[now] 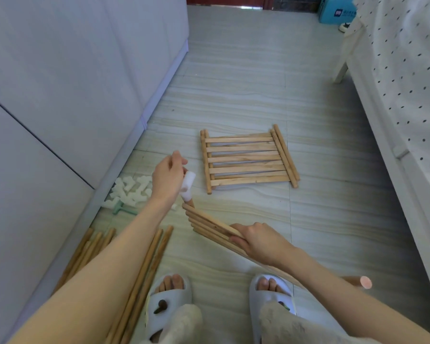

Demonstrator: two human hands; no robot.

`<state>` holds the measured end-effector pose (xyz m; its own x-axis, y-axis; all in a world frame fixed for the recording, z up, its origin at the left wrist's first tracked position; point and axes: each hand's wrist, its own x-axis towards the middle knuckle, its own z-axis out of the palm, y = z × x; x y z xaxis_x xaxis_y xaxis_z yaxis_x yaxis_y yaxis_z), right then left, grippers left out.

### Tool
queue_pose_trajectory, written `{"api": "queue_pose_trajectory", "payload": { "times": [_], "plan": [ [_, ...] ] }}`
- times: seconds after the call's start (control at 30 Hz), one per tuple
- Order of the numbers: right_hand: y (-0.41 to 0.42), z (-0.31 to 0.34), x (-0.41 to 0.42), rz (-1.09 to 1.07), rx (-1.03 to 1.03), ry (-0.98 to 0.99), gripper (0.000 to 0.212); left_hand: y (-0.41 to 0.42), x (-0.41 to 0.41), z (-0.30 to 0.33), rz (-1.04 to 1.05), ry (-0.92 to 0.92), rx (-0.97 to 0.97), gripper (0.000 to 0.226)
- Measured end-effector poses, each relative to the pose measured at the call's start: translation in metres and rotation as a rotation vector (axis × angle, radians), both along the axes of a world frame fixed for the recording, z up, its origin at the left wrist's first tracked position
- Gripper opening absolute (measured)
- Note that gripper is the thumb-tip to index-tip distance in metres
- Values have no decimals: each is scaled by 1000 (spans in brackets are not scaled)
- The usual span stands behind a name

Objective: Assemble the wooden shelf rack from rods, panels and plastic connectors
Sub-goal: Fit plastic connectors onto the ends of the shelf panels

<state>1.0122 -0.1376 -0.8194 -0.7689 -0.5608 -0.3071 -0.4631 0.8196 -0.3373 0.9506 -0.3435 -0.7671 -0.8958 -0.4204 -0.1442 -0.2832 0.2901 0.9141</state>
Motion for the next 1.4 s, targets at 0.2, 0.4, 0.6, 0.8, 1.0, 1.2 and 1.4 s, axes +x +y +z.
{"api": "queue_pose_trajectory", "payload": {
  "times": [0.2,0.4,0.6,0.8,1.0,1.2,1.4],
  "plan": [
    [-9,3,-5,-64,-120,-143,41,6,24,-10,90,-147,408,60],
    [-19,36,-23,-172,-177,-117,44,18,5,33,53,79,287,50],
    [-15,107,-47,-271,-471,-90,70,12,-9,126,-207,480,311,39],
    [5,189,-57,-348,-624,434,62,31,18,191,-545,600,578,44],
    [6,215,-44,-224,-611,508,35,40,44,204,-710,427,930,49],
    [23,208,-27,-220,-268,739,40,35,58,217,-521,35,439,26],
    [17,214,-6,-36,-103,919,51,34,66,212,-513,-139,86,15]
  ]
}}
